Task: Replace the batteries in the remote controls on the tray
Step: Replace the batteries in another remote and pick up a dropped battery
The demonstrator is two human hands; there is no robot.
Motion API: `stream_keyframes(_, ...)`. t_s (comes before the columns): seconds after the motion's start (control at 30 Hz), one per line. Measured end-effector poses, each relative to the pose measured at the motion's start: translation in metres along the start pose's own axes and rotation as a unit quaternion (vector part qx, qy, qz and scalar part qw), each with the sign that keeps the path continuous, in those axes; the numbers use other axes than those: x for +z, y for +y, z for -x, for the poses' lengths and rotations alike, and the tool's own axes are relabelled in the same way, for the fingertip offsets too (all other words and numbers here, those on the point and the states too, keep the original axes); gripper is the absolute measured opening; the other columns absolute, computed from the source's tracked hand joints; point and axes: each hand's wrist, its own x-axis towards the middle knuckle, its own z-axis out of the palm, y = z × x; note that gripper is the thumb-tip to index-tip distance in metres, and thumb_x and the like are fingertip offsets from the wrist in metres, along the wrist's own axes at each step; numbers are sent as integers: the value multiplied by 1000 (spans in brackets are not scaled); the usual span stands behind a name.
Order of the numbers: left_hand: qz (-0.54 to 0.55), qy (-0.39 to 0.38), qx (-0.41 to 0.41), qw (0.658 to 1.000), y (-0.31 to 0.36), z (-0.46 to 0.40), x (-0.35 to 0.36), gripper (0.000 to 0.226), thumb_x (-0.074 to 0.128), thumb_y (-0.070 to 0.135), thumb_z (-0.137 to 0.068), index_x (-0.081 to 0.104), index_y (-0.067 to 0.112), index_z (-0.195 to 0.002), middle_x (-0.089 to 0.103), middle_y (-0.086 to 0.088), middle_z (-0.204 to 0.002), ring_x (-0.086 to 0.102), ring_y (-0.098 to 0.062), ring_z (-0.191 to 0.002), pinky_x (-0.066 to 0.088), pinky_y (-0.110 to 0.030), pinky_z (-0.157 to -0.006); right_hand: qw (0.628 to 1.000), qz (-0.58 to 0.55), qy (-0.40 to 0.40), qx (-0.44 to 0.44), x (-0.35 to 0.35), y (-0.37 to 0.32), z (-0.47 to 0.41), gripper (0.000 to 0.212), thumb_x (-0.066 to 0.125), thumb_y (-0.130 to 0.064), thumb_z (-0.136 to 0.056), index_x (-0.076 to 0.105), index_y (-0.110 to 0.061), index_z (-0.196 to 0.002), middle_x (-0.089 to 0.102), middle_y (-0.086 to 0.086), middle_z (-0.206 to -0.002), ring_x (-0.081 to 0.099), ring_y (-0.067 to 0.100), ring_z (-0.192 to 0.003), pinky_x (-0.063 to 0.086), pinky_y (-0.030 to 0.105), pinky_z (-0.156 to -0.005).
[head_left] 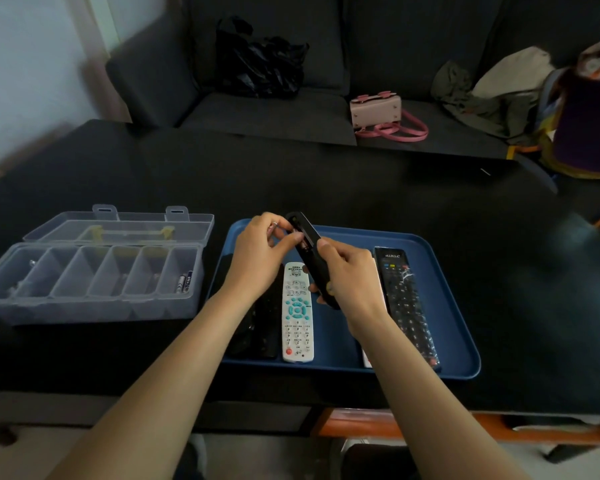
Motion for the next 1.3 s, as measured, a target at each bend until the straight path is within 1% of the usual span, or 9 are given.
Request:
stream_keyframes(0.1, 24, -3, -18, 1000, -4, -2, 2, 8, 62, 21, -87, 61, 15, -92, 60, 3, -87, 55, -4, -79, 38, -9, -64, 1000, 17, 0, -8, -1, 1, 1, 18, 45, -25, -100, 63, -26, -97, 68, 10, -85, 59, 10, -53, 49, 21, -45)
stream_keyframes(0.33, 84, 13, -55, 995, -1, -3, -3, 12, 62, 23, -87, 61, 12, -89, 58, 5, -79, 53, -2, -72, 38, -3, -61, 998, 49, 3, -41, -1, -1, 1, 30, 45, -24, -99, 59, -39, -78, 68, 12, -87, 61, 12, -57, 46, 17, -43)
stream_keyframes(0.47, 105, 19, -68, 992, 4, -1, -3, 18, 66, 25, -84, 59, 10, -92, 56, 5, -78, 51, -2, -70, 39, -4, -60, 998, 52, 5, -43, 0, 0, -1, 25, 45, -24, -100, 61, -35, -84, 68, 12, -86, 61, 11, -56, 47, 17, -43)
stream_keyframes(0.63, 169, 23, -76, 982, 11, 0, -4, 12, 66, 18, -84, 63, 11, -93, 62, 5, -83, 58, 4, -74, 41, -2, -65, 1000, 16, 4, -16, 1, 2, -4, 22, 45, -25, -100, 65, -22, -108, 69, 12, -88, 59, 9, -51, 51, 24, -47)
stream_keyframes(0.77, 190, 19, -55, 980, 12, 1, -6, 2, 64, 15, -85, 65, 13, -84, 63, 7, -78, 57, 10, -68, 41, -5, -62, 1000, -16, -2, -6, 1, 2, -4, 19, 44, -25, -100, 63, -25, -105, 70, 13, -88, 60, 12, -52, 51, 28, -50)
stream_keyframes(0.97, 264, 46, -117, 956, 12, 1, -11, 5, 62, 21, -88, 62, 21, -82, 60, 5, -78, 50, -1, -66, 39, -19, -62, 995, -95, -34, 27, 2, -1, -6, 19, 41, -25, -101, 60, -22, -101, 70, 13, -89, 62, 12, -57, 52, 25, -52)
stream_keyframes(1.13, 199, 79, -104, 971, 9, 3, -38, 5, 60, 22, -89, 64, 18, -89, 60, 7, -79, 50, -2, -69, 39, -20, -65, 987, -138, -68, 44, 15, -5, -4, 21, 42, -25, -101, 59, -15, -109, 69, 11, -87, 61, 13, -57, 51, 23, -50)
stream_keyframes(1.23, 105, 102, -98, 984, 6, 5, -69, 5, 63, 19, -87, 66, 17, -83, 65, 3, -82, 59, -8, -78, 45, -19, -69, 982, -165, -77, 54, 31, -11, -1, 20, 43, -24, -101, 61, -15, -102, 69, 12, -83, 60, 16, -56, 50, 23, -47)
stream_keyframes(1.3, 31, 101, -97, 990, 4, 8, -91, 8, 65, 19, -85, 65, 18, -78, 64, 7, -76, 58, -4, -73, 42, -15, -66, 980, -169, -85, 56, 42, -16, 2, 21, 43, -25, -101, 62, -16, -100, 69, 12, -83, 61, 17, -57, 50, 24, -48)
